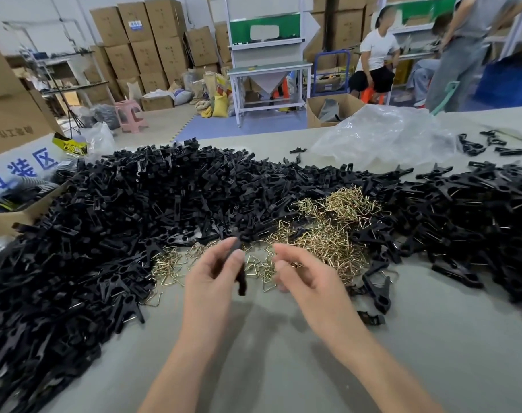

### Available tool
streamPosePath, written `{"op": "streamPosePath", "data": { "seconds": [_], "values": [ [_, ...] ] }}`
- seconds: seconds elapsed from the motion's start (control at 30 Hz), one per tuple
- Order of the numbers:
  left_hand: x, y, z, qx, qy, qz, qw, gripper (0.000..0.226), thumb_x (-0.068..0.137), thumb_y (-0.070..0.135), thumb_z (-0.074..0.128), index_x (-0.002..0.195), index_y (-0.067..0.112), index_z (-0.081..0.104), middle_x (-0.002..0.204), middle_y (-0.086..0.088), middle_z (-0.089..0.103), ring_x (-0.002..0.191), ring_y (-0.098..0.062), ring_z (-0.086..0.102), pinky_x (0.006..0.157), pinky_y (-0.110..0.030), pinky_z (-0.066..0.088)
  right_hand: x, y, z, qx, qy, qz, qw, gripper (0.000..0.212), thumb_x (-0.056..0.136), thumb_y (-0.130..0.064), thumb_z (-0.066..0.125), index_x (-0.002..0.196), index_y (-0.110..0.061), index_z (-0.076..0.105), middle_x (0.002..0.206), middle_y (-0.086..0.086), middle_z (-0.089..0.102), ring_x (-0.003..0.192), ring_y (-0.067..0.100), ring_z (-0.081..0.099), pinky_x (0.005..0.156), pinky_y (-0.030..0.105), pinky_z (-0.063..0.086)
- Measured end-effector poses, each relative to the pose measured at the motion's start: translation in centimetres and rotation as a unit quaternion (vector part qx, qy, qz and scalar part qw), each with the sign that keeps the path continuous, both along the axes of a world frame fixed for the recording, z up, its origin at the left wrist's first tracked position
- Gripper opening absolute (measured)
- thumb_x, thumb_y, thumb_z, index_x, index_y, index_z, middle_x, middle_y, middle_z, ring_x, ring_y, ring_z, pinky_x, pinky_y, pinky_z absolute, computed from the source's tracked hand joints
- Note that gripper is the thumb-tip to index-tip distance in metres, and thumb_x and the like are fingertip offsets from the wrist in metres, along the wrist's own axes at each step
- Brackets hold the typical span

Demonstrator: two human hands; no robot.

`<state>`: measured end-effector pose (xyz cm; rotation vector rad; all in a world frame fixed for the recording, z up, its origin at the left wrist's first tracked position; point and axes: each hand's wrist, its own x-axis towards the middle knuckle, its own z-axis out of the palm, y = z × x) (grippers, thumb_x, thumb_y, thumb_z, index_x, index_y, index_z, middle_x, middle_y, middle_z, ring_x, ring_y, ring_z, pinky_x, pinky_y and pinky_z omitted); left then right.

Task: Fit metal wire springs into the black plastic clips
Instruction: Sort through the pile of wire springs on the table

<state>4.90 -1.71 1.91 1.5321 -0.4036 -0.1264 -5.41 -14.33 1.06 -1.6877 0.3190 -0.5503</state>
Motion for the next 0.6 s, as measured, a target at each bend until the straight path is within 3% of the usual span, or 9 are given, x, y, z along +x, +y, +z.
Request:
{"op": "streamPosePath", "data": {
  "seconds": [0.07,0.13,0.3,0.4,0.5,0.6],
  "values": [
    [-1.1,-1.1,-0.3,-0.009,0.012,-0.018,1.0,0.018,0.091,0.016,0.069,0.103,0.029,0.073,0.093,0.008,0.076,0.088,-0.01,0.07,0.084,-0.03,0.056,0.3,0.7,-0.5,-0.012,0.02,0.025,0.999,0.029,0.099,-0.032,0.064,0.127,-0.04,0.065,0.116,-0.021,0.069,0.1,0.006,0.069,0.089,0.025,0.055],
    [-1.7,-1.7,-0.4,0.001,-0.008,-0.008,1.0,0.017,0.092,0.018,0.07,0.102,0.031,0.073,0.097,0.012,0.075,0.093,-0.007,0.07,0.083,-0.023,0.055,0.6,1.0,-0.7,-0.01,0.024,0.022,0.999,0.029,0.097,-0.032,0.068,0.126,-0.037,0.067,0.115,-0.018,0.07,0.101,0.005,0.069,0.088,0.029,0.057],
    [-2.0,-1.8,-0.3,-0.001,-0.046,0.036,0.998,0.012,0.094,0.021,0.068,0.1,0.031,0.069,0.089,0.019,0.073,0.082,0.002,0.067,0.07,-0.008,0.048,0.9,0.8,-0.6,0.042,0.017,0.045,0.998,0.021,0.095,-0.022,0.071,0.112,-0.034,0.07,0.107,-0.017,0.074,0.091,0.007,0.073,0.076,0.022,0.057],
    [-1.6,-1.4,-0.2,-0.015,-0.036,0.054,0.998,0.016,0.095,0.017,0.064,0.102,0.03,0.066,0.088,0.011,0.073,0.078,-0.003,0.066,0.069,-0.014,0.051,1.1,0.8,-0.7,0.084,0.0,0.045,0.995,0.018,0.094,-0.017,0.072,0.106,-0.03,0.071,0.103,-0.011,0.076,0.088,0.007,0.072,0.074,0.021,0.056],
    [-1.1,-0.9,-0.2,-0.024,-0.024,0.042,0.999,0.022,0.094,0.01,0.062,0.099,0.031,0.064,0.085,0.001,0.071,0.076,-0.011,0.062,0.074,-0.029,0.053,1.1,0.2,-0.5,0.145,-0.027,0.037,0.988,0.027,0.088,-0.019,0.078,0.113,-0.019,0.066,0.106,-0.002,0.076,0.092,0.012,0.072,0.075,0.024,0.057],
    [-1.4,-0.7,-0.2,-0.013,-0.052,0.021,0.998,0.027,0.094,0.012,0.062,0.095,0.039,0.063,0.077,-0.002,0.066,0.07,-0.009,0.059,0.068,-0.02,0.05,0.9,-0.6,-0.1,0.177,-0.057,0.03,0.982,0.04,0.079,-0.029,0.077,0.117,-0.022,0.067,0.106,-0.002,0.077,0.092,0.009,0.073,0.077,0.022,0.057]
  ]
}}
